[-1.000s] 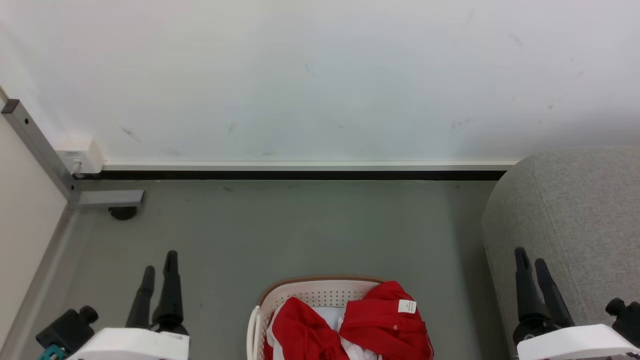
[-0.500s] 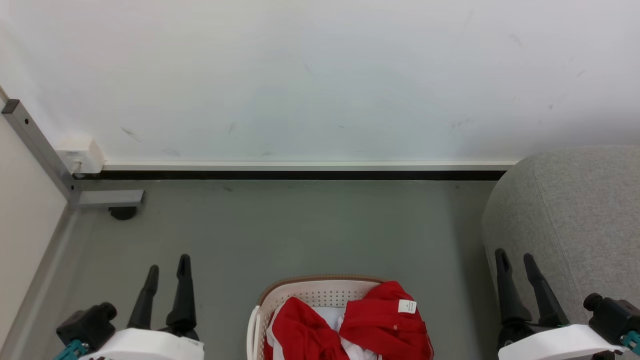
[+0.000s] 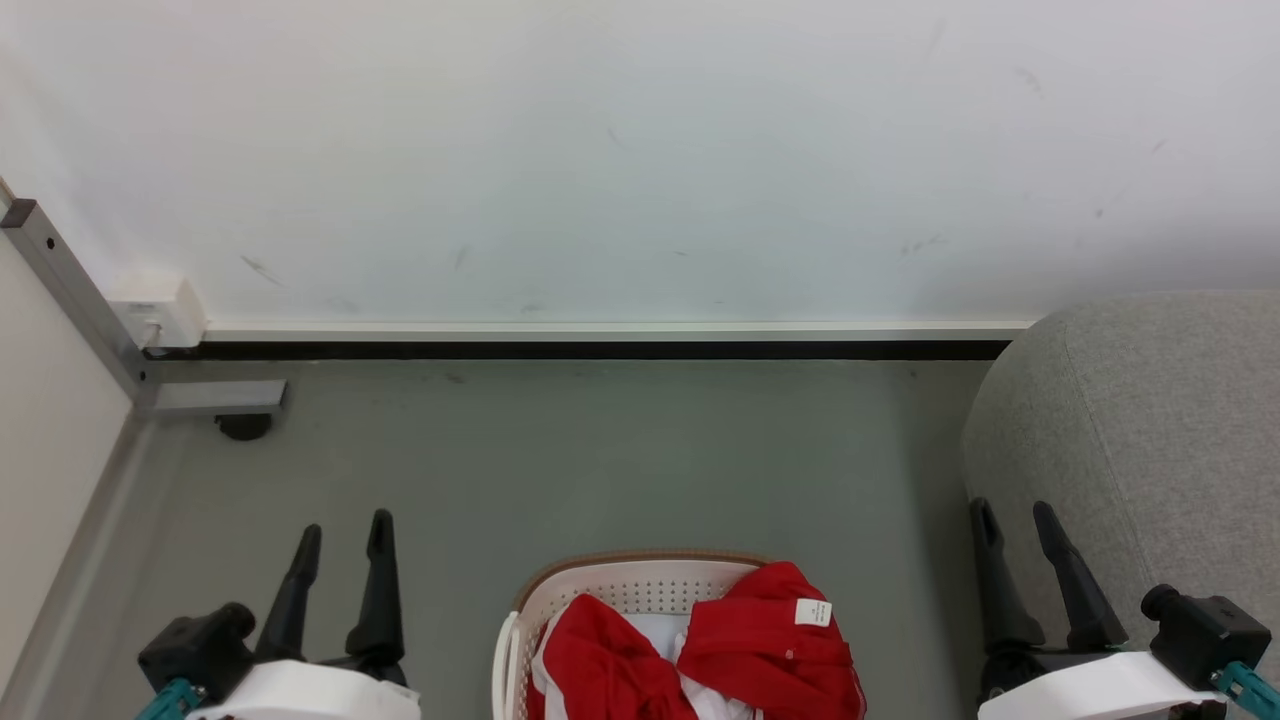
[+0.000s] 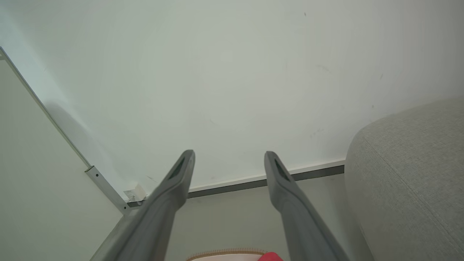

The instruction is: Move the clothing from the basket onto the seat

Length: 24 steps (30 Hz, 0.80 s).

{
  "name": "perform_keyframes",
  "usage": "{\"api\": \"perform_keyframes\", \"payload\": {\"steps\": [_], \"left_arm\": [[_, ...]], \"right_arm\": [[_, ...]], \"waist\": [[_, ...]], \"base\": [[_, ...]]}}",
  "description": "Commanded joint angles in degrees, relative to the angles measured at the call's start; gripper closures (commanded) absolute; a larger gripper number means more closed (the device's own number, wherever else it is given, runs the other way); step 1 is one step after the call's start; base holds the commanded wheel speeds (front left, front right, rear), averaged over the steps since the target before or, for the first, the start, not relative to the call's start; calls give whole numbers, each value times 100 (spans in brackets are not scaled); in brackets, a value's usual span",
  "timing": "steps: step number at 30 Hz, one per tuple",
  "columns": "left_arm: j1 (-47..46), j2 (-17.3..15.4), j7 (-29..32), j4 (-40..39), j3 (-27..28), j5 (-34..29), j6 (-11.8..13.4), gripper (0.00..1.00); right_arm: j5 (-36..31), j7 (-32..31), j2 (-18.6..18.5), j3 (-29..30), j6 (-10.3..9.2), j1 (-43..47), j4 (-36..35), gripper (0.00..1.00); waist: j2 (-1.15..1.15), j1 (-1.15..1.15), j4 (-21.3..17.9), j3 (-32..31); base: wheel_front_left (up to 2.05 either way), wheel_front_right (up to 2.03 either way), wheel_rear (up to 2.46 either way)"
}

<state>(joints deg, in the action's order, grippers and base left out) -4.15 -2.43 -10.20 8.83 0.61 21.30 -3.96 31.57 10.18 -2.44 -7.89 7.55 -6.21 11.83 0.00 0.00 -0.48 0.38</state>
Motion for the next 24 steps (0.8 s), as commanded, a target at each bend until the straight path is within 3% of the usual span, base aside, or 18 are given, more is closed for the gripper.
{"api": "perform_keyframes", "payload": {"steps": [1, 24], "left_arm": [[-31, -53, -66, -17, -1, -168, 11, 0], [-65, -62, -340, 98, -61, -1132, -72, 0]], "right_arm": [[-125, 66, -53, -22, -8, -114, -13, 0], [-942, 337, -59, -215, -10, -187, 160, 0]], "waist": [[0, 0, 0, 1], [0, 0, -13, -18]], "base": [[0, 0, 0], [0, 0, 0]]}}
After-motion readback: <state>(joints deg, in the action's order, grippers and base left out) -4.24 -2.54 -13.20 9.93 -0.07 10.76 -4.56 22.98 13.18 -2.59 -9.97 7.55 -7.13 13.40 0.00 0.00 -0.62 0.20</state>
